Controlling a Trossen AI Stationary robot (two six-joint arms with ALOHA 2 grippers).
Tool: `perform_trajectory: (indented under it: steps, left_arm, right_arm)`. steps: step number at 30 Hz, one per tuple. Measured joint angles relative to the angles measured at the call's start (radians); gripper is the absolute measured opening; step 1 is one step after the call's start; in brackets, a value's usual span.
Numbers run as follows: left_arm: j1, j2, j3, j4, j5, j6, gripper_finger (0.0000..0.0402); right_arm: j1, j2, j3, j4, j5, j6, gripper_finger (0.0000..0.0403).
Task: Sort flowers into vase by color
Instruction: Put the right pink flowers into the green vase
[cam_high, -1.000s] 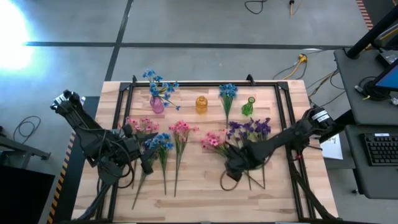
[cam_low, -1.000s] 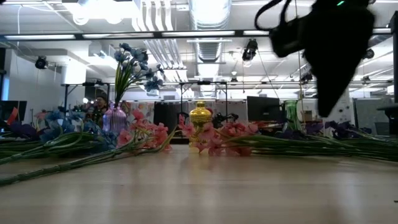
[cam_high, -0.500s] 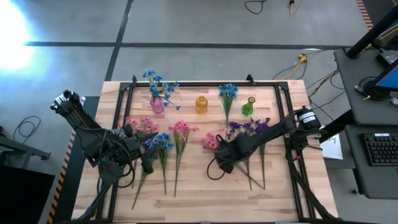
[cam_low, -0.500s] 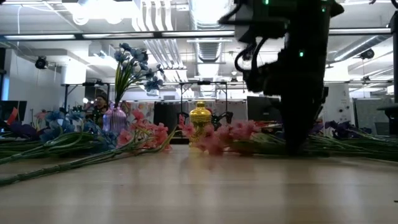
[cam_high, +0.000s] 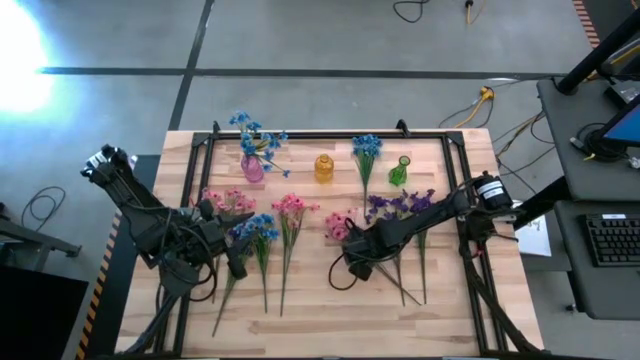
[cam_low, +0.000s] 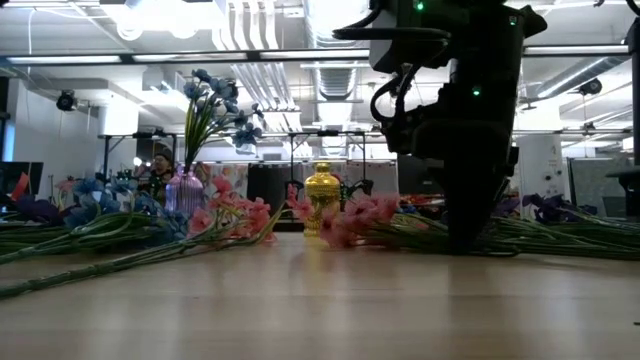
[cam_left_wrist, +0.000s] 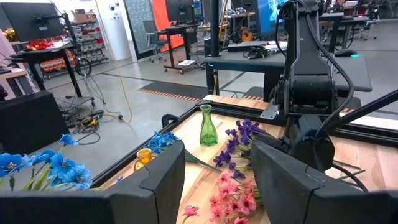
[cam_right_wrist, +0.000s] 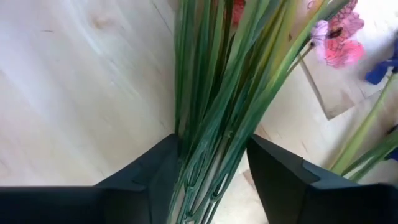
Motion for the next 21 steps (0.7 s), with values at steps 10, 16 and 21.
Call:
perform_trajectory:
  steps: [10,16,21]
  left_arm:
    - [0.000,0.000,0.000,-0.004,0.000,0.000,0.0168]
    - [0.002,0.000,0.000,-0.005,0.000,0.000,0.0168]
    - [0.002,0.000,0.000,-0.005,0.000,-0.001,0.0168]
  right_arm:
    - [-0.003,-0.007,-0.002,0.009,0.002,0.023,0.0204]
    - [-0.011,-0.019,-0.003,-0.008,-0.005,0.023,0.0260]
    - [-0.024,-0.057,-0.003,-0.015,-0.003,0.022,0.0292]
